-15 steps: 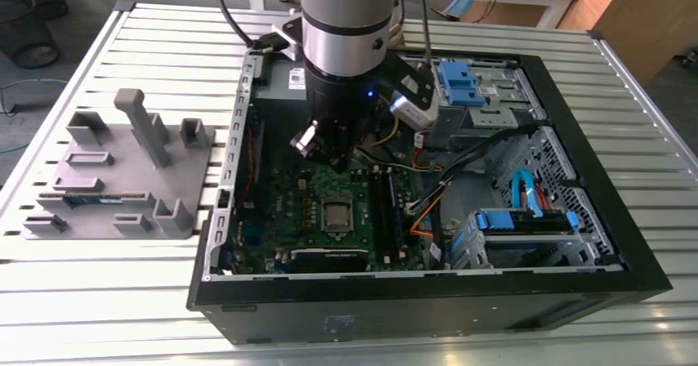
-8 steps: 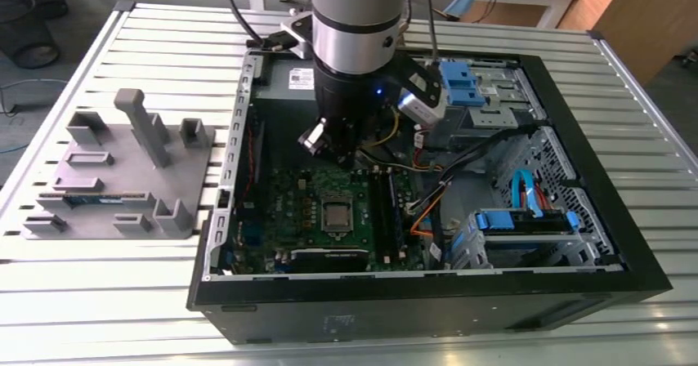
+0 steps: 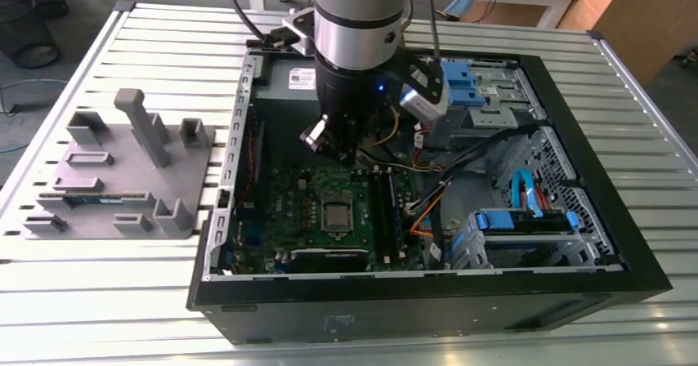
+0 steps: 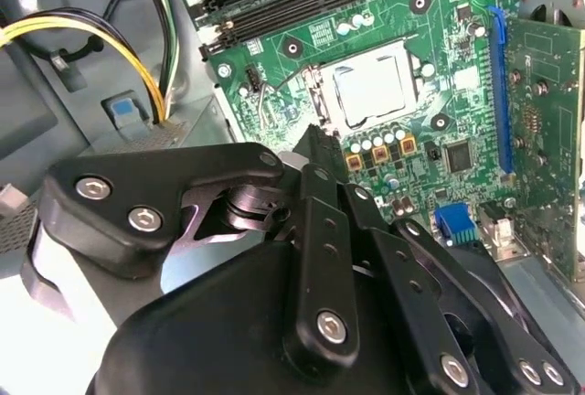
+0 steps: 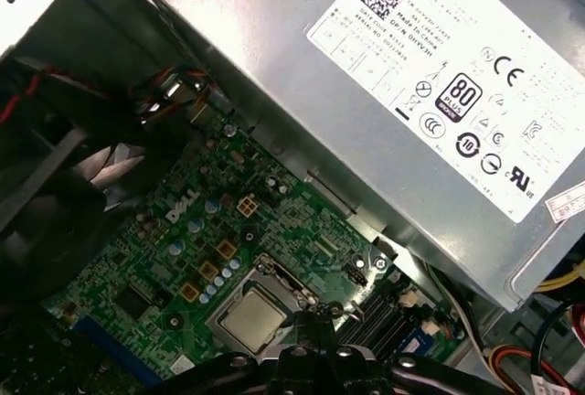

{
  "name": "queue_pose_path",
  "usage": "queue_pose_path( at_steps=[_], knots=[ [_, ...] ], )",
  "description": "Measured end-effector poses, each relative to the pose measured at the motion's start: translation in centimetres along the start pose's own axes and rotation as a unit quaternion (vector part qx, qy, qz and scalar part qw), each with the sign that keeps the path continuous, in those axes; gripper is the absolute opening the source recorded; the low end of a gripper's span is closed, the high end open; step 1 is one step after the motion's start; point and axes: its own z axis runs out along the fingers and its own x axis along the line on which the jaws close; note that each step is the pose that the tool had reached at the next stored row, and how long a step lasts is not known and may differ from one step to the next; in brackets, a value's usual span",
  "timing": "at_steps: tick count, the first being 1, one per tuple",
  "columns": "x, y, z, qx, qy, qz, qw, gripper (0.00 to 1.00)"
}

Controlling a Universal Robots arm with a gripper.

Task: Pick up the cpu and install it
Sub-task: 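Install the first cpu locking lever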

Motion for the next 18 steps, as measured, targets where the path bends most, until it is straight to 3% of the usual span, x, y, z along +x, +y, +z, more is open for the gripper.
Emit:
queue_pose_path(
  at_steps=[4,9,18],
  knots=[
    [-0.15,0.18,-0.22,-0.0001,-0.0002,0.000,1.00000,0.11],
    [-0.76,0.87,-0.20,-0.0003,-0.0003,0.000,1.00000,0.11],
    [-1.42,0.66,0.05,-0.0077,-0.0067,0.000,0.99995,0.11]
  ],
)
